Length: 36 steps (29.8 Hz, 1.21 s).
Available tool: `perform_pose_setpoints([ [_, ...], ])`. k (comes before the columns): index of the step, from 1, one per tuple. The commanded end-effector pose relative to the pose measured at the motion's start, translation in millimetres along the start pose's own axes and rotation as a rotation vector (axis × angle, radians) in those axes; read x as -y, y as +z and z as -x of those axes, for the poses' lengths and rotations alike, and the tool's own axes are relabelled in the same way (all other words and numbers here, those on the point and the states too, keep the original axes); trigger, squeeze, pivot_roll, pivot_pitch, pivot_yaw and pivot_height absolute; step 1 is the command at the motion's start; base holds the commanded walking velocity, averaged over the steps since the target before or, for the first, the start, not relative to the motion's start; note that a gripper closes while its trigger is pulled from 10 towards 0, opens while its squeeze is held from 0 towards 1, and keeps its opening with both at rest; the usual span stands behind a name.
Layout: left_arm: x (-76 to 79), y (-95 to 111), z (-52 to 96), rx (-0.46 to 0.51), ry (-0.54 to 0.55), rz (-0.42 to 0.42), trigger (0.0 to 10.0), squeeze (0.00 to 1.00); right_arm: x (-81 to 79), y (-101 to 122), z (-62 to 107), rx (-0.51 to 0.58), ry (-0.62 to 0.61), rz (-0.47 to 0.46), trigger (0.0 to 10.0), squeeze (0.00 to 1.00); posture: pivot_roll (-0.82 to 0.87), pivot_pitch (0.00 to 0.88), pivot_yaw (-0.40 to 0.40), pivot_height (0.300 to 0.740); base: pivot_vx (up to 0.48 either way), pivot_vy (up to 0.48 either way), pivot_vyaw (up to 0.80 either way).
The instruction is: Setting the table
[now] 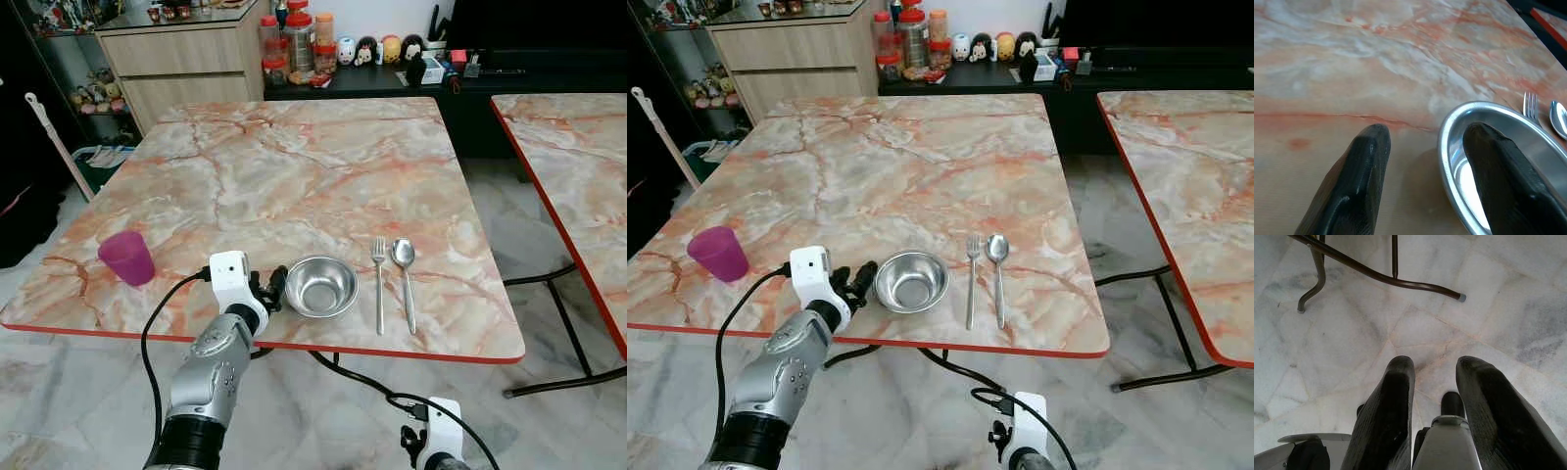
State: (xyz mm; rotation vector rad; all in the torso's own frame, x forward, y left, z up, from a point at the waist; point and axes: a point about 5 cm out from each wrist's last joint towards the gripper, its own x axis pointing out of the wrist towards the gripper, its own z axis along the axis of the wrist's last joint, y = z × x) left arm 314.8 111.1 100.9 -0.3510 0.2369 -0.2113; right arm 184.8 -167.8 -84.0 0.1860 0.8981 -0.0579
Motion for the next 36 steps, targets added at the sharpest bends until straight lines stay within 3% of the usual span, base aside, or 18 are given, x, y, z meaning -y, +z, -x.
perform_pose_setpoints([
  [1, 5.2, 7.7, -1.4, 0.007, -0.028, -0.021, 10.0, 0.35, -2.6, -1.8, 0.0, -0.003, 0.006, -0.011, 10.0, 0.0, -0.1, 0.0, 0.077, 0.74, 0.0, 0.0, 0.0],
  [2, 5.8, 7.8, -1.3, 0.009, -0.031, -0.017, 10.0, 0.97, -2.7, -1.8, 0.0, -0.003, 0.006, -0.011, 10.0, 0.0, -0.1, 0.0, 0.077, 0.74, 0.0, 0.0, 0.0],
  [9, 7.1, 8.5, -1.0, 0.0, -0.039, -0.028, 10.0, 1.0, -2.9, -2.1, 0.1, -0.004, 0.007, -0.013, 10.0, 0.0, -0.1, 0.0, 0.077, 0.74, 0.0, 0.0, 0.0],
  [10, 8.0, 8.6, -0.9, -0.006, -0.045, -0.032, 10.0, 0.0, -3.2, -2.0, 0.0, -0.004, 0.007, -0.013, 10.0, 0.0, -0.1, 0.0, 0.077, 0.74, 0.0, 0.0, 0.0],
  [18, 8.8, 5.5, -4.5, -0.052, -0.028, -0.065, 10.0, 0.0, -4.6, -2.1, -0.2, -0.005, 0.011, -0.014, 10.0, 0.0, -0.11, 0.0, 0.085, 0.74, 0.0, 0.0, 0.0],
  [26, 5.4, 0.8, -5.1, -0.076, 0.023, -0.041, 10.0, 0.0, -4.1, -2.7, 0.0, -0.004, 0.007, -0.02, 10.0, 0.0, -0.11, 0.0, 0.087, 0.74, 0.0, 0.0, 0.0],
  [36, 14.9, -7.7, -8.7, -0.163, -0.024, -0.053, 10.0, 0.0, -5.1, -2.3, -0.2, -0.003, 0.009, -0.021, 10.0, 0.0, -0.11, 0.0, 0.089, 0.74, 0.0, 0.0, 0.0],
])
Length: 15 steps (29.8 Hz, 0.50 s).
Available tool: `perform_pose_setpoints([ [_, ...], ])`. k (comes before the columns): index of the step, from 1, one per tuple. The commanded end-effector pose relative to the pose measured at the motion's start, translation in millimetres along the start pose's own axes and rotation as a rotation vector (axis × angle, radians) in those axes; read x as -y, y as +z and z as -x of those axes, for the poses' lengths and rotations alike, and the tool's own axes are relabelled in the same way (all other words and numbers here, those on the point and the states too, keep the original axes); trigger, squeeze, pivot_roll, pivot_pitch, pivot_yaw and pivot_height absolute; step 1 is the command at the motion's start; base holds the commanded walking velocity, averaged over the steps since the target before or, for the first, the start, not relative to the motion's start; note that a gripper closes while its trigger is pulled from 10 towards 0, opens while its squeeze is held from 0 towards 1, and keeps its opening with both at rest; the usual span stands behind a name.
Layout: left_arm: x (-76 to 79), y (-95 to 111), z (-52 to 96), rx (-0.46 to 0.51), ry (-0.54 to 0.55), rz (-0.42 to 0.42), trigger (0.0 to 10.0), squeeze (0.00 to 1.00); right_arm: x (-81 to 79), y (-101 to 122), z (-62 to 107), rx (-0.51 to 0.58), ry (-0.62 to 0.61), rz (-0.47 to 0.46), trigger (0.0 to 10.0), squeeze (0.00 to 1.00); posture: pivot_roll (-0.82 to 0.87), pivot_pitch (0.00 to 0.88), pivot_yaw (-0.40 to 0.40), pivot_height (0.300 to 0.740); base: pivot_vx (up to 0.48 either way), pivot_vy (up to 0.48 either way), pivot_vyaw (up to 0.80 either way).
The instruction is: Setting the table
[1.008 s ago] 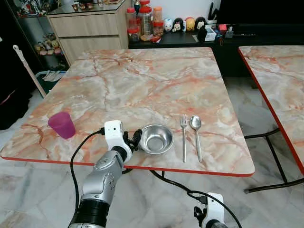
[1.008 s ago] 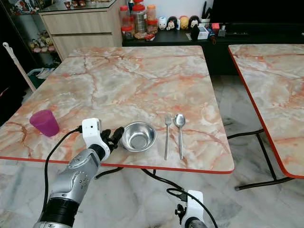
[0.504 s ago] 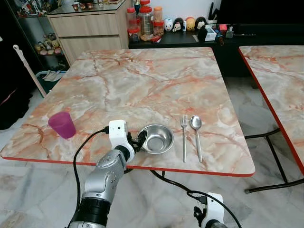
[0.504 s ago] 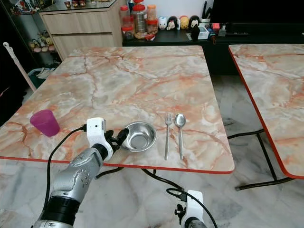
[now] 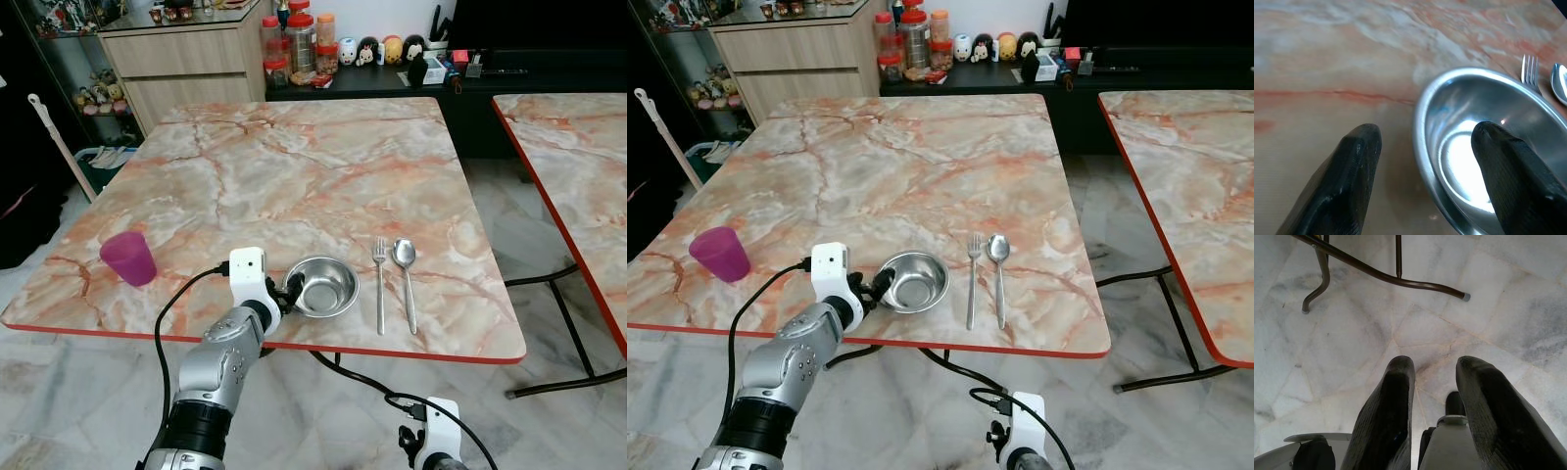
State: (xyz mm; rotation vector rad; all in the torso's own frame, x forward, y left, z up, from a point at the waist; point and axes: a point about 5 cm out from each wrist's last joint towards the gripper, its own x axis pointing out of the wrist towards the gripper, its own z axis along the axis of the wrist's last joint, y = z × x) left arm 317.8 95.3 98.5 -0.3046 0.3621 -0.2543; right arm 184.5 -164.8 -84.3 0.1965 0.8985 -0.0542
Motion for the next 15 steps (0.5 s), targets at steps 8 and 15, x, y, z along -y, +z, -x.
perform_pose_setpoints([
  [8, 5.5, -6.6, -3.9, -0.082, -0.016, -0.037, 10.0, 0.0, -2.1, -1.8, 0.1, -0.003, 0.002, -0.012, 10.0, 0.0, -0.11, 0.0, 0.089, 0.74, 0.0, 0.0, 0.0],
  [15, 6.5, -8.8, -4.5, -0.107, -0.015, -0.017, 10.0, 0.0, -1.7, -1.8, 0.1, -0.003, 0.001, -0.013, 10.0, 0.0, -0.11, 0.0, 0.092, 0.74, 0.0, 0.0, 0.0],
])
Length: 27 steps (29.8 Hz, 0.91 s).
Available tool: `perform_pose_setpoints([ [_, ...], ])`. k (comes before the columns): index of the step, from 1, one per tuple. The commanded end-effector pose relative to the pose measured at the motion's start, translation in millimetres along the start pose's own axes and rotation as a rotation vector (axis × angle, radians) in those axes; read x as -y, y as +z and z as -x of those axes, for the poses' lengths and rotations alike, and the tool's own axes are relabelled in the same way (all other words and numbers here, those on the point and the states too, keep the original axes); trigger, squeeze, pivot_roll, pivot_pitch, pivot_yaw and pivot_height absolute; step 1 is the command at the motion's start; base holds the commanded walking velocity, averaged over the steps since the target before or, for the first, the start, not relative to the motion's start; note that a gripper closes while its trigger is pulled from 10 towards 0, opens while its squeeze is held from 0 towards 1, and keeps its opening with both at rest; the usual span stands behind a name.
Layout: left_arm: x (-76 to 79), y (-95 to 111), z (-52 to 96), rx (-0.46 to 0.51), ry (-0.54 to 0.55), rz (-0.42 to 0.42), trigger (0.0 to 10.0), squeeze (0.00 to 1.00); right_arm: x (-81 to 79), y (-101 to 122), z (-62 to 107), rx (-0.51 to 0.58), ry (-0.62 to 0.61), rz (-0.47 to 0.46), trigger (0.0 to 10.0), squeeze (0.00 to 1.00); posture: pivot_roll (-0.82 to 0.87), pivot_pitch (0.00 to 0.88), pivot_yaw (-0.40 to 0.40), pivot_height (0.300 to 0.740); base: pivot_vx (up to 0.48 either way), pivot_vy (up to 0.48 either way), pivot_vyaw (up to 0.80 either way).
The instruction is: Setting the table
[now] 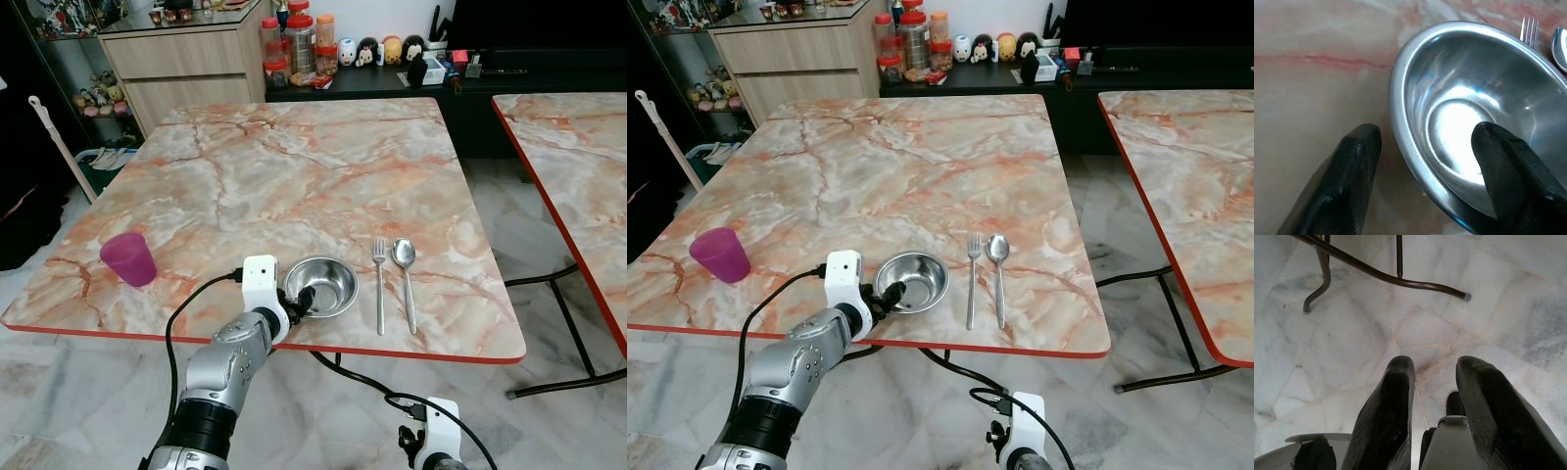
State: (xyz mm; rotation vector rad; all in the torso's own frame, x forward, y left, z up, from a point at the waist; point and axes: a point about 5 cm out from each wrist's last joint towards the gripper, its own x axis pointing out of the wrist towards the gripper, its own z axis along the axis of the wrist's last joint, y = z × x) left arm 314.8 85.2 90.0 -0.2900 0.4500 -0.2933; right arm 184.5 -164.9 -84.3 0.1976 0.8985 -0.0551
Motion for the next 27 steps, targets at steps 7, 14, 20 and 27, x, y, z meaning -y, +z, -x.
perform_pose_setpoints([
  [7, 0.9, 3.2, -1.8, -0.024, 0.005, -0.004, 0.0, 0.0, -1.6, -1.9, 0.2, -0.004, 0.001, -0.013, 10.0, 0.0, -0.11, 0.0, 0.093, 0.74, 0.0, 0.0, 0.0],
  [14, 1.7, 4.6, -1.9, -0.024, 0.005, 0.004, 0.0, 0.0, -1.9, -1.8, 0.1, -0.005, 0.003, -0.013, 10.0, 0.0, -0.11, 0.0, 0.093, 0.74, 0.0, 0.0, 0.0],
  [20, 0.9, 4.7, -0.8, -0.024, 0.008, 0.008, 0.0, 0.0, -2.5, -2.0, 0.0, -0.006, 0.005, -0.011, 10.0, 0.0, -0.11, 0.0, 0.091, 0.74, 0.0, 0.0, 0.0],
  [27, 0.8, 5.8, -0.2, -0.023, 0.01, 0.008, 0.0, 0.0, -2.9, -1.9, -0.1, -0.007, 0.006, -0.011, 10.0, 0.0, -0.11, 0.0, 0.091, 0.74, 0.0, 0.0, 0.0],
])
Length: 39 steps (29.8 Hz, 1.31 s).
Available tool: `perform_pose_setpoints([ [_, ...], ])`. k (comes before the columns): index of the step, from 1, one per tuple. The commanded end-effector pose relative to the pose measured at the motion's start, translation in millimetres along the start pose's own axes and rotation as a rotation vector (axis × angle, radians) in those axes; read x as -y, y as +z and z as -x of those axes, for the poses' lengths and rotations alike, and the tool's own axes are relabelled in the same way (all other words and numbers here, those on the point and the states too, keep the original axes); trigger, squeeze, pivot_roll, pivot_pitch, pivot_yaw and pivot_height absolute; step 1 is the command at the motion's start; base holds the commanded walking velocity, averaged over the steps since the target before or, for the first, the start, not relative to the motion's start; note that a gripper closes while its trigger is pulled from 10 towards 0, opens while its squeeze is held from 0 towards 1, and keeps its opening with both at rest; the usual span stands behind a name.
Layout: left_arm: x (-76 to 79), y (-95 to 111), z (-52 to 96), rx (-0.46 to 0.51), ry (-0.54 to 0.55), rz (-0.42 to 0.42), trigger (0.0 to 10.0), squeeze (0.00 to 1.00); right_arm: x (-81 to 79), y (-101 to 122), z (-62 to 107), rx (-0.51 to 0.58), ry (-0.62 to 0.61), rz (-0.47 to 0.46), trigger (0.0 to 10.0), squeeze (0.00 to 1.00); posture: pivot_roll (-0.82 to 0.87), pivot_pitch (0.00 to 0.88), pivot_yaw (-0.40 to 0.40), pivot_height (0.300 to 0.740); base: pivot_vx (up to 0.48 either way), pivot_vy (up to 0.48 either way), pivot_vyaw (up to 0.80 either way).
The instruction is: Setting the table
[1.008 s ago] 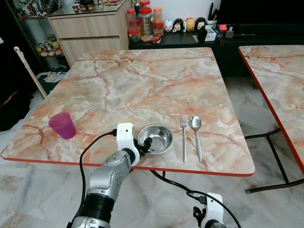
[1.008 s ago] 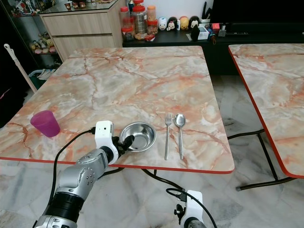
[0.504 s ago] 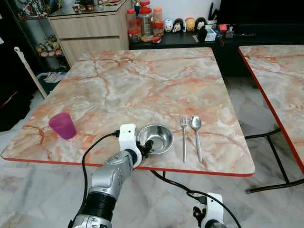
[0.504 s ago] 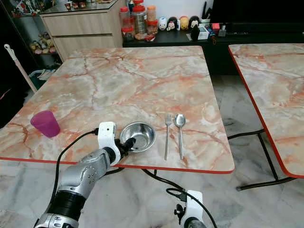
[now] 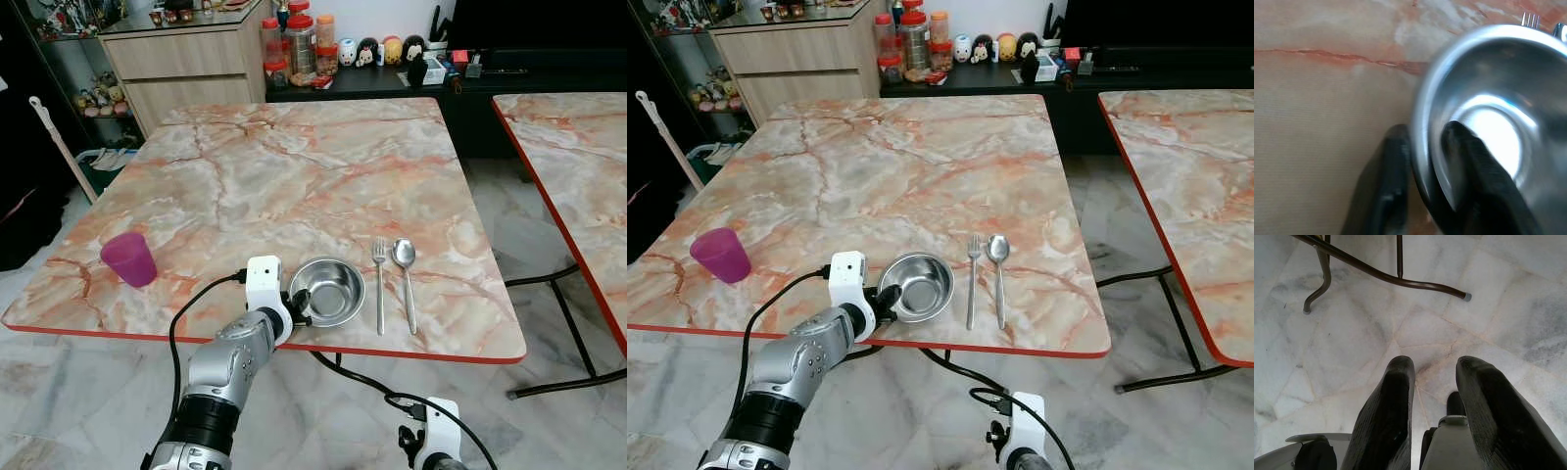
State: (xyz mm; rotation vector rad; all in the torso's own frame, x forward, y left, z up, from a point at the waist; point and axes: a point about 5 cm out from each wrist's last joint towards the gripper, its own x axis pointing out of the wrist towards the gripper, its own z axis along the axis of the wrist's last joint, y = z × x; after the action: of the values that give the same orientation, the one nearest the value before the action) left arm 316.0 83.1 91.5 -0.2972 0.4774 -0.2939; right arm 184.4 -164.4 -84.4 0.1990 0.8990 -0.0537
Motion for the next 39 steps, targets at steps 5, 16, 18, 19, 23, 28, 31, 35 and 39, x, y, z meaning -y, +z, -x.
perform_pose_setpoints([
  [5, -0.3, 5.1, 1.0, 0.006, 0.003, -0.007, 0.0, 0.0, -2.6, -1.8, -0.1, -0.008, 0.005, -0.01, 10.0, 0.0, -0.11, 0.0, 0.092, 0.74, 0.0, 0.0, 0.0],
  [16, -1.9, 4.8, 2.3, 0.016, 0.002, 0.02, 0.0, 0.0, -3.1, -1.4, -0.3, -0.008, 0.009, -0.008, 10.0, 0.0, -0.11, 0.0, 0.089, 0.74, 0.0, 0.0, 0.0],
  [18, -1.9, 5.1, 2.6, 0.021, 0.0, 0.025, 0.0, 0.0, -3.1, -1.4, -0.3, -0.008, 0.009, -0.008, 10.0, 0.0, -0.11, 0.0, 0.089, 0.74, 0.0, 0.0, 0.0],
  [19, -1.5, 8.2, 3.2, 0.049, -0.014, 0.043, 0.0, 0.0, -3.0, -1.0, -0.3, -0.008, 0.009, -0.008, 10.0, 0.0, -0.11, 0.0, 0.087, 0.74, 0.0, 0.0, 0.0],
  [23, -2.0, 24.7, 10.5, 0.188, -0.072, 0.144, 0.0, 0.0, -2.8, -0.5, -0.4, -0.006, 0.009, -0.009, 10.0, 0.0, -0.1, 0.0, 0.084, 0.74, 0.0, 0.0, 0.0],
  [28, -23.5, 50.2, 26.4, 0.41, -0.035, 0.245, 10.0, 0.0, -3.1, 0.5, -0.6, -0.005, 0.013, -0.006, 10.0, 0.0, -0.1, 0.0, 0.079, 0.74, 0.0, 0.0, 0.0],
  [31, -48.2, 68.4, 42.7, 0.556, 0.029, 0.284, 10.0, 0.0, -3.1, 0.9, -0.7, -0.004, 0.015, -0.005, 10.0, 0.0, -0.09, 0.0, 0.076, 0.74, 0.0, 0.0, 0.0],
  [35, -81.4, 86.4, 72.5, 0.733, 0.104, 0.318, 10.0, 0.0, -3.1, 1.4, -0.7, -0.001, 0.015, -0.004, 10.0, 0.0, -0.09, 0.0, 0.076, 0.74, 0.0, 0.0, 0.0],
  [39, -101.0, 91.8, 87.0, 0.812, 0.194, 0.331, 10.0, 0.0, -3.1, 1.5, -0.7, 0.0, 0.015, -0.004, 10.0, 0.0, -0.08, 0.0, 0.074, 0.74, 0.0, 0.0, 0.0],
])
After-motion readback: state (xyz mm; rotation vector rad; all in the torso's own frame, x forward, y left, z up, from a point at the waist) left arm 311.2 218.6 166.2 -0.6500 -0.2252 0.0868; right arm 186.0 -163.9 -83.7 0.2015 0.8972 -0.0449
